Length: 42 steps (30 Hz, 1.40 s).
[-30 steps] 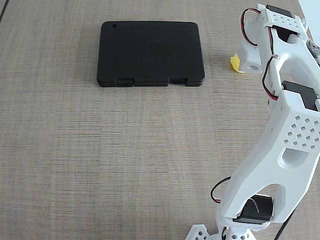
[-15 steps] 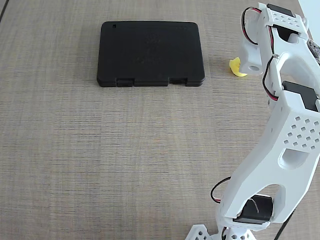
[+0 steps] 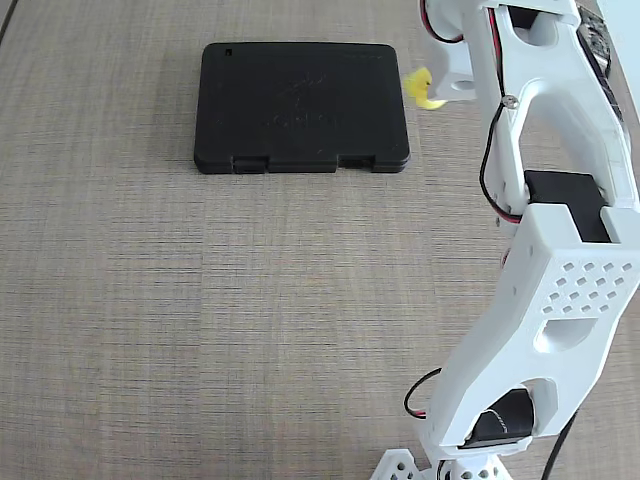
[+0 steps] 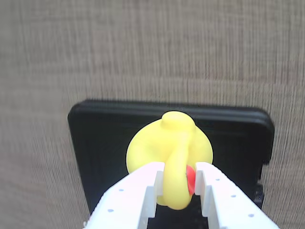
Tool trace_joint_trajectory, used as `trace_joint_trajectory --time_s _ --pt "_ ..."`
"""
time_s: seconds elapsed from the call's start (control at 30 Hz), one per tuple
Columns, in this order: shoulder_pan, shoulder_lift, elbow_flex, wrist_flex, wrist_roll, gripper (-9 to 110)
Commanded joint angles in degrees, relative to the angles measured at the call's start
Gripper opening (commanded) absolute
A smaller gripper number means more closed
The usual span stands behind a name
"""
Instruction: Grasp a duck and put it on the black surface.
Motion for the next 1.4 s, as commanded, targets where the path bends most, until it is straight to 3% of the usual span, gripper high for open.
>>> trace_joint_trajectory --time_s 0.0,0.4,0.77,1.17,1.37 --pt "-4.0 5.2 -5.1 0.4 0.5 2" --pt "-13.1 -7.4 -13.2 0.0 0.6 2" --pt "-14.5 -12.3 -13.8 -0.2 0.6 2" --pt "-13.7 -13.3 -13.9 -0.3 4.9 21" --pt "-11.9 -6.0 -12.3 0.1 6.4 24"
